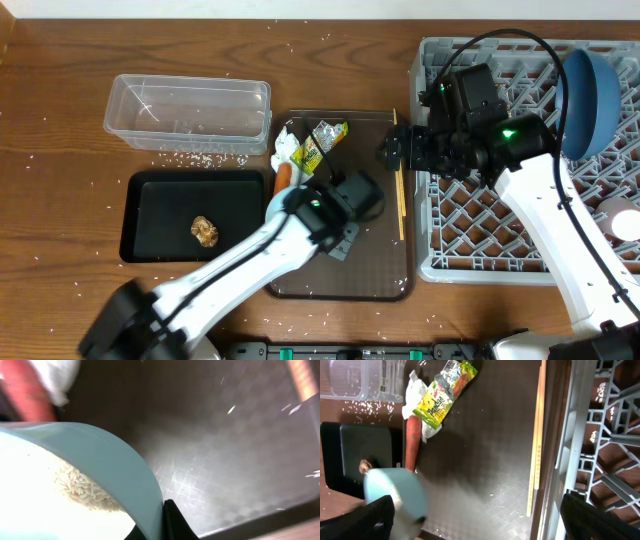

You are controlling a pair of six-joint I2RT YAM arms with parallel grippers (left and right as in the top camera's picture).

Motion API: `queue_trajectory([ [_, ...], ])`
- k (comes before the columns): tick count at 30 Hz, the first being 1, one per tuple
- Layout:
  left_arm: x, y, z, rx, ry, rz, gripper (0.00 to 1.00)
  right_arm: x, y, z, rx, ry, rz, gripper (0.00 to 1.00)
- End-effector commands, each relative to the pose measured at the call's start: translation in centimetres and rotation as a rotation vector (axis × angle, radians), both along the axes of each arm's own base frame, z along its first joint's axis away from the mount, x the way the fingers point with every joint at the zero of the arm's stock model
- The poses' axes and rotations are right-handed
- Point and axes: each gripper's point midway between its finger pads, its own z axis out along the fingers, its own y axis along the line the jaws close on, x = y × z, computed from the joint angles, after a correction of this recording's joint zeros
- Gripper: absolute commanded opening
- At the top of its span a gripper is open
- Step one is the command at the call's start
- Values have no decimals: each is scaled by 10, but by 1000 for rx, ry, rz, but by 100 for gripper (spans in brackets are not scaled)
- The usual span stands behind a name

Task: Sort waste into correct bins and load items into the dishwasher rack
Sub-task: 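Carry the rice bowl left over the black tray with the left gripper, then tip the rice bowl to pour rice onto the black tray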

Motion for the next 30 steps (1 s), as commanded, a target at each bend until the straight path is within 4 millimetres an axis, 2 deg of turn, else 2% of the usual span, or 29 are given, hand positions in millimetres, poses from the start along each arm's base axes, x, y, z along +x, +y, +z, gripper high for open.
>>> queue_trajectory([
  [1, 13, 20, 32, -87, -40, 167, 6, 2, -2, -1, -6, 6, -20, 99],
  [7, 34, 59, 68, -326, -10, 371, 6, 1, -2, -2, -7, 10, -19, 99],
  [12, 52, 95, 84, -504, 28, 484, 6, -1, -3, -3, -11, 18, -19, 99],
  [17, 59, 123, 77, -625, 80, 556, 6, -2, -3, -3, -13, 24, -20, 99],
  [22, 59, 129, 68, -794, 111, 520, 6, -5, -4, -5, -17, 36, -20, 99],
  [26, 62, 130, 70, -999, 70, 443, 6, -5, -4, -5, -17, 36, -19, 99],
  [30, 63, 141, 66, -1139, 12, 427, 6, -6, -5, -5, -19, 43, -19, 99],
])
